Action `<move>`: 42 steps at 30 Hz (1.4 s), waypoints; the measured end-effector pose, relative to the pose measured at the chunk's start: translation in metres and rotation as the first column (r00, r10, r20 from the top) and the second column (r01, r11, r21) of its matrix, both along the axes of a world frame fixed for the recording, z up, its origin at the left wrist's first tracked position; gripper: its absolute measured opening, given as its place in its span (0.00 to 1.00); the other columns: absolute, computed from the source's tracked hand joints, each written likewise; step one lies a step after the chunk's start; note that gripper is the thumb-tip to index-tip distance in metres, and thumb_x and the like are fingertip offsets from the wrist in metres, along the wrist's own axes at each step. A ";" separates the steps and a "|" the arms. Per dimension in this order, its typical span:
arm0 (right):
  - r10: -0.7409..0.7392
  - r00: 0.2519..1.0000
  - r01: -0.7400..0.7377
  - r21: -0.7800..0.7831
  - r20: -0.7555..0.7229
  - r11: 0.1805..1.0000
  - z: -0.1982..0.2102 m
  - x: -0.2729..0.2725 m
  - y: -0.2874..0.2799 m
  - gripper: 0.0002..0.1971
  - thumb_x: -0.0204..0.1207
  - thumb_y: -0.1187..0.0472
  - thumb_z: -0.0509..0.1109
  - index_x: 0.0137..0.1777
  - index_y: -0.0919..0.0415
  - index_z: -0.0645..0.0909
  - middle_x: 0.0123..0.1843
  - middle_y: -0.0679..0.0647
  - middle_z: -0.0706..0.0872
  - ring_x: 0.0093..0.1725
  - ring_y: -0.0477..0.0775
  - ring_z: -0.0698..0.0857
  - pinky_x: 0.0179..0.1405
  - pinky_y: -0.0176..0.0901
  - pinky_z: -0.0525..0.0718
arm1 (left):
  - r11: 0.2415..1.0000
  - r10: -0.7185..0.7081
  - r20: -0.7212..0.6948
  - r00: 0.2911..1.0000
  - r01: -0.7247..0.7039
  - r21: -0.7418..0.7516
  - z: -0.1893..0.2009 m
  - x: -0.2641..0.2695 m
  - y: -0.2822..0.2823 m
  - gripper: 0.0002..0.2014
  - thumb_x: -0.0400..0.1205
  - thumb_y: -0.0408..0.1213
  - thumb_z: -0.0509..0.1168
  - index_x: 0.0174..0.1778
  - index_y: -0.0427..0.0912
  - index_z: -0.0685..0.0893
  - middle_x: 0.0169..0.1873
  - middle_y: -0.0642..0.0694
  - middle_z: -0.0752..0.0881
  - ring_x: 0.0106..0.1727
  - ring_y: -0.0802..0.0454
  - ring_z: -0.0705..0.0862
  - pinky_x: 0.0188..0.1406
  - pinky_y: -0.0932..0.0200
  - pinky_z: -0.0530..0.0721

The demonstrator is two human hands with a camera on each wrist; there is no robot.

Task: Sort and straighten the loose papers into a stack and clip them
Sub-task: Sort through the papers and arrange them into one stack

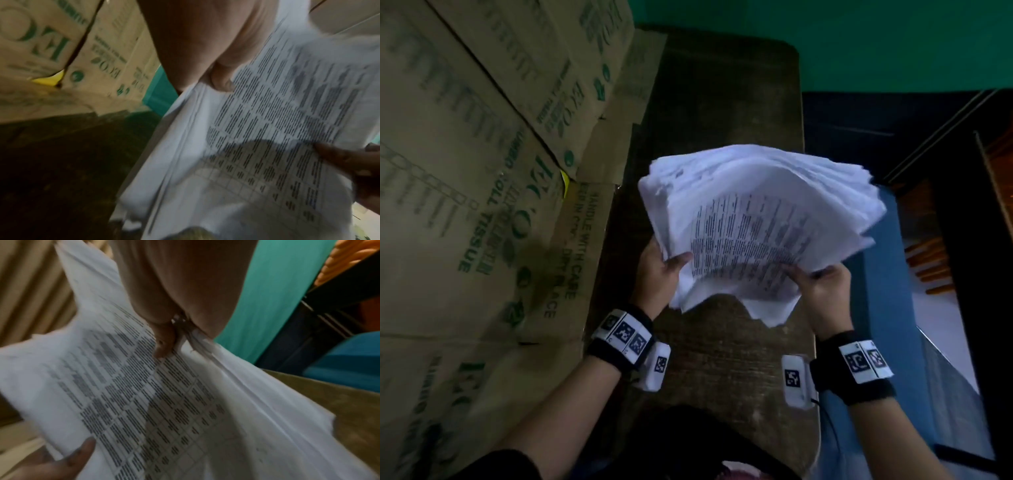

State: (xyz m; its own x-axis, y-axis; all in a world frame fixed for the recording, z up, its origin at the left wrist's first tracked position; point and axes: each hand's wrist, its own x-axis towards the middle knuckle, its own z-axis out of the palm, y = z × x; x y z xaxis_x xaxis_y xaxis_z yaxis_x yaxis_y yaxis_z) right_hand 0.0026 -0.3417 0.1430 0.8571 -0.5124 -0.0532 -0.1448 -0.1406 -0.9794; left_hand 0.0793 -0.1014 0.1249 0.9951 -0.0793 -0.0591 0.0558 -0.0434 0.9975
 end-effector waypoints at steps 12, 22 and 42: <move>0.291 0.941 -0.309 0.084 0.172 0.947 0.025 -0.007 -0.015 0.36 0.60 0.75 0.82 0.68 0.58 0.74 0.55 0.49 0.88 0.56 0.47 0.87 0.57 0.39 0.85 | 0.969 -0.222 0.281 0.934 0.178 0.173 0.035 0.001 0.014 0.29 0.67 0.46 0.72 0.58 0.34 0.72 0.52 0.49 0.78 0.56 0.66 0.80 0.53 0.69 0.80; 0.119 0.968 -0.144 0.099 0.223 0.985 0.041 0.023 -0.008 0.19 0.62 0.77 0.81 0.55 0.75 0.85 0.51 0.59 0.92 0.53 0.55 0.91 0.51 0.47 0.88 | 0.988 -0.127 0.205 0.971 0.106 0.110 0.039 0.028 0.005 0.17 0.67 0.20 0.78 0.50 0.30 0.84 0.46 0.47 0.88 0.48 0.62 0.88 0.48 0.67 0.85; 0.407 0.907 -0.391 -0.137 0.111 0.910 0.080 0.048 -0.002 0.14 0.62 0.78 0.81 0.31 0.57 0.86 0.27 0.35 0.88 0.29 0.32 0.84 0.28 0.29 0.81 | 0.935 -0.232 0.229 0.945 0.152 0.320 0.068 0.050 0.036 0.40 0.62 0.27 0.82 0.68 0.50 0.73 0.69 0.51 0.77 0.71 0.57 0.75 0.59 0.74 0.79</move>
State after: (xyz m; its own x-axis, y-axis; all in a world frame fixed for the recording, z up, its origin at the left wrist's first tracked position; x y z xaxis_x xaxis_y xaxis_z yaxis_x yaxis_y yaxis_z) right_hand 0.0510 -0.3440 0.2227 0.9861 -0.1222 0.1127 0.0768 -0.2662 -0.9609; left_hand 0.1292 -0.0650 0.1926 0.9457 -0.2890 0.1486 -0.2419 -0.3206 0.9158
